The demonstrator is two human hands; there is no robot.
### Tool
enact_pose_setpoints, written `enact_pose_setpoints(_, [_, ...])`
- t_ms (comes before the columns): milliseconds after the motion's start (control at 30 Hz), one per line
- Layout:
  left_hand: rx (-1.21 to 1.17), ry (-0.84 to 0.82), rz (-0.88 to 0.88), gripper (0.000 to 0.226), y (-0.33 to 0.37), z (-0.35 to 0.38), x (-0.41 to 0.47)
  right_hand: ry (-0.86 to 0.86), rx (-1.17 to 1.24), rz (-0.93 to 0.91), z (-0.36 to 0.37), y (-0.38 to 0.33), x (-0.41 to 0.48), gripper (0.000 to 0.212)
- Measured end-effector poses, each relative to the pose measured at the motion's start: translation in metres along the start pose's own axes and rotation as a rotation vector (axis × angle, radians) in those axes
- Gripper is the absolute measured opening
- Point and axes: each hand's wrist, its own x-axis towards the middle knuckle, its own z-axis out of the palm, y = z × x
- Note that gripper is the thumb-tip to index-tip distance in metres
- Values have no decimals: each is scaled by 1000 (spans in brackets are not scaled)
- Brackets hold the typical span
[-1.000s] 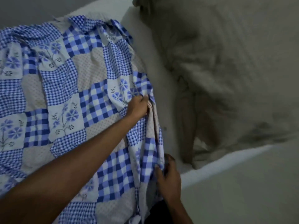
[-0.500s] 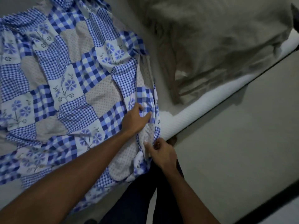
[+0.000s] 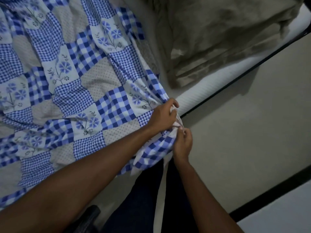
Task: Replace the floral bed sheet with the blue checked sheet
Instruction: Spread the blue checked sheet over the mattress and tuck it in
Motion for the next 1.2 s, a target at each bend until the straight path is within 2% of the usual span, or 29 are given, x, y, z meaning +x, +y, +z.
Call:
enact_pose_setpoints(233, [-111,-231,7,17,29,37,21,-1,-310,-308,-98,33,87,23])
enact_pose_setpoints(333, [-47,-223,0,20,24,42,17,118,-342,-223,-111,47,102,17])
enact_pose_setpoints(433, [45,-77,12,24,9,34,15,263,-232,-10,-119,53,111,19])
enact_pose_setpoints(500, [121,23,13,30,-6,23,17,176,-186,10,-113,51,112,15])
enact_pose_setpoints(567, [201,62,16,41,-16,12,22,34,-139,-56,-96,45,111,12])
enact_pose_setpoints(733, [440,25,57,53,-29,-14,46,-192,-100,-204,-36,10,106,43])
enact_pose_setpoints(800, [548,-25,74,53,-29,-20,61,-199,-106,-239,-18,-1,107,43])
enact_pose_setpoints(867, [643,-88,123,49,-25,-24,74,-184,-156,-265,-7,-8,111,32])
enact_pose_setpoints(933, [728,-120,209,38,-18,-26,84,-203,-236,-313,-5,-13,113,20])
enact_pose_setpoints(1000, [787,-119,275,26,-10,-25,91,-178,-272,-381,-12,-15,116,17])
enact_pose_setpoints(1100, [805,-133,315,26,3,-13,97,-53,-314,-435,-32,-17,126,22])
enact_pose_setpoints(1200, [710,-37,322,27,11,5,93,-44,-436,-370,-42,-21,132,24])
